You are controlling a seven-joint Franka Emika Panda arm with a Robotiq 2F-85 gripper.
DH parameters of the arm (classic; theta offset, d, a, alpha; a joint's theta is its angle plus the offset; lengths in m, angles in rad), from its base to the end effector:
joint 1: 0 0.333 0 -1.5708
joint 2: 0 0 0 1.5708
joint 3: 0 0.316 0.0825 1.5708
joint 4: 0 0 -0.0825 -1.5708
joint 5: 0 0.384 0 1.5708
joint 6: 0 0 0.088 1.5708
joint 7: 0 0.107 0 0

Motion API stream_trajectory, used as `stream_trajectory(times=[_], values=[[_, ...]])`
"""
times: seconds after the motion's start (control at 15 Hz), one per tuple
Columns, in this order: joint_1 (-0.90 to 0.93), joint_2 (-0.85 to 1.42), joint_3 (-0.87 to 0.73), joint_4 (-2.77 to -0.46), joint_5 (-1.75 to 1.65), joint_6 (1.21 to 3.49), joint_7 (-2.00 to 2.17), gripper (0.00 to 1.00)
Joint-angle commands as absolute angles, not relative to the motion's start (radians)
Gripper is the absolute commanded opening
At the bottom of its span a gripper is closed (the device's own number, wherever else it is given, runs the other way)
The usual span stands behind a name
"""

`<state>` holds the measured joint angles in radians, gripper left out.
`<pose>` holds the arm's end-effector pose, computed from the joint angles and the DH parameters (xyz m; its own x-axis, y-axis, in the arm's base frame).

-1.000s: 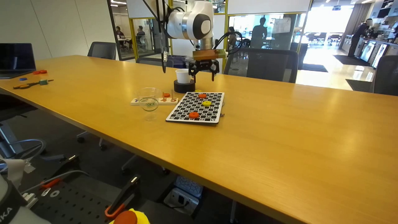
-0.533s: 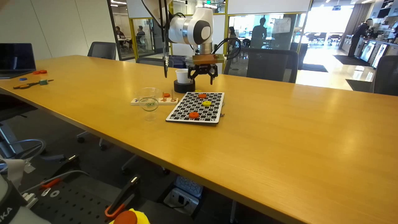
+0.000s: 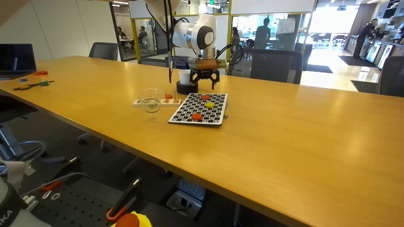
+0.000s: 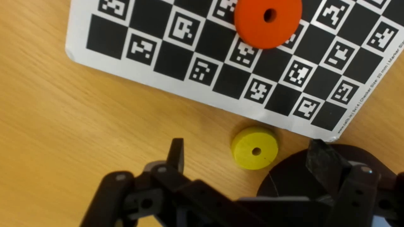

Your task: Pick up all the orange objects from the table and put them in the colorless cup then pick up all the yellow objects from the table and put them in the white cup

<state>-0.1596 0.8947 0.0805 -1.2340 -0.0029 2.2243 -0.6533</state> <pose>0.7616 -0.0775 0.2364 0.8504 0.5137 0.1136 0.5159 -0.8566 0.0111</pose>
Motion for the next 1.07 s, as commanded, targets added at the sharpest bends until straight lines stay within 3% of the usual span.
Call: stream_trajectory(times=[0.0, 1.0], values=[[-0.169, 0.947, 0.102, -1.133, 0.012, 2.170, -0.663, 1.00], [-0.164, 1.049, 0.102, -0.982, 0.016, 2.094, -0.650, 1.00]])
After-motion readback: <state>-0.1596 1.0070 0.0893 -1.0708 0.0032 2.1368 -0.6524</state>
